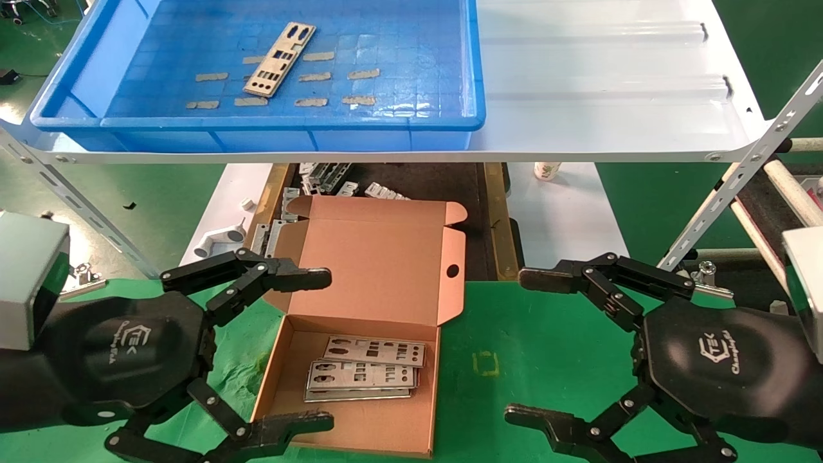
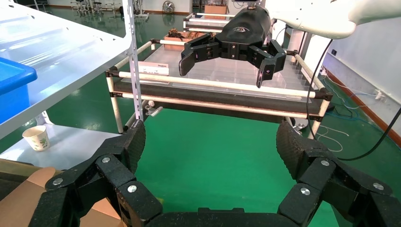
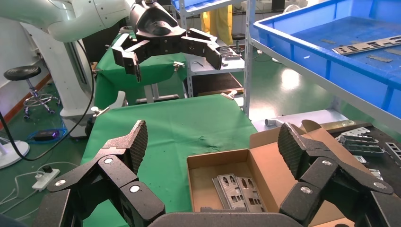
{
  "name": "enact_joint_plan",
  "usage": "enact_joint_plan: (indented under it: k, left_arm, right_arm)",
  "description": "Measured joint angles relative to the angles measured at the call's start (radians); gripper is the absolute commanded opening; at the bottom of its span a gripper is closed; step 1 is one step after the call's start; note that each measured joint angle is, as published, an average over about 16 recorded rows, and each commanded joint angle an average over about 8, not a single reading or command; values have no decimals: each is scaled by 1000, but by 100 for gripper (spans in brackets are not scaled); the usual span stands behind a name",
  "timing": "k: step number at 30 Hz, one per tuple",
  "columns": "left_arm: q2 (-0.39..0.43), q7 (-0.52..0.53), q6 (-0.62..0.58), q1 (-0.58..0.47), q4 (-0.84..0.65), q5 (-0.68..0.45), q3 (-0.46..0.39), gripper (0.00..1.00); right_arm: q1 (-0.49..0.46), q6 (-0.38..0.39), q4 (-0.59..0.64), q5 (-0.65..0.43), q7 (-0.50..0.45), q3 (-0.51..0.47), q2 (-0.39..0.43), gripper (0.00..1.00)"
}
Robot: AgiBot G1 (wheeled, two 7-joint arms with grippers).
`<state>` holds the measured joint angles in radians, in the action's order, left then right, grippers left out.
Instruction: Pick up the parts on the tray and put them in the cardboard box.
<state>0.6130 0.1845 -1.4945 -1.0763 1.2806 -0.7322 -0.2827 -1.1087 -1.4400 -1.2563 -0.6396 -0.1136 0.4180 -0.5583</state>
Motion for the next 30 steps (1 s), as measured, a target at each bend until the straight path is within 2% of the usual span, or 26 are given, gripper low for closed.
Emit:
enact_joint_plan:
  k: [30]
  left_arm:
    - [0,0,0,0,0,0,0,100]
  right_arm:
    - [0,0,0,0,0,0,0,100]
